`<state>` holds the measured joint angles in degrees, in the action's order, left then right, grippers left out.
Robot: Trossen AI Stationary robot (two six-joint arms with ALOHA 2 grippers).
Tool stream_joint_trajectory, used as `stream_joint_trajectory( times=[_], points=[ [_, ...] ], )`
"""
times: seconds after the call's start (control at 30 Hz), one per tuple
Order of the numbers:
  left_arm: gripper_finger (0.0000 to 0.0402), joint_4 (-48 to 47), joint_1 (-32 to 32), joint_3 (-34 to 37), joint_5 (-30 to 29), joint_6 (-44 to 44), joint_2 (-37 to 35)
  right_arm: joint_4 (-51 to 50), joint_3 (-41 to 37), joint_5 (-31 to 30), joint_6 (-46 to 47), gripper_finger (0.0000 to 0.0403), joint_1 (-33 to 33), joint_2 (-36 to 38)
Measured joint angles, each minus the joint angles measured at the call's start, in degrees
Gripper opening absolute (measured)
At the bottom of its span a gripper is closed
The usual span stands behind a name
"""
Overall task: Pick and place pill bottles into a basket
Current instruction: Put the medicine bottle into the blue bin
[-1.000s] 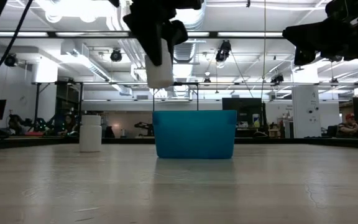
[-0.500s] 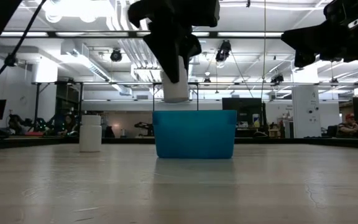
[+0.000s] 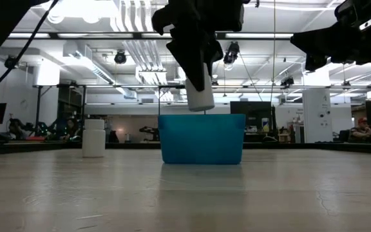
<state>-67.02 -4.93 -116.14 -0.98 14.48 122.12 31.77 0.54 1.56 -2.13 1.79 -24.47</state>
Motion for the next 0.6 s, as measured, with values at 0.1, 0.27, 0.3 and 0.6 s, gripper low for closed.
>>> stream_joint_trajectory(
  times=[0.1, 0.27, 0.3, 0.6],
  points=[
    [0.0160, 0.2, 0.1, -0.9, 0.9, 1.2, 0.6, 0.0, 0.0, -0.3, 0.0, 0.0038, 0.0, 0.0],
    [0.0160, 0.9, 0.4, -0.9, 0.9, 1.5, 0.6, 0.0, 0.0, -0.3, 0.0, 0.0038, 0.0, 0.0],
    [0.0160, 1.0, 0.5, -0.9, 0.9, 1.4, 0.6, 0.0, 0.0, -0.3, 0.0, 0.0038, 0.0, 0.0],
    [0.0159, 4.7, 0.5, 0.4, 0.9, 1.1, 0.6, 0.0, 0.0, -0.3, 0.3, 0.0038, 0.0, 0.0]
  ],
)
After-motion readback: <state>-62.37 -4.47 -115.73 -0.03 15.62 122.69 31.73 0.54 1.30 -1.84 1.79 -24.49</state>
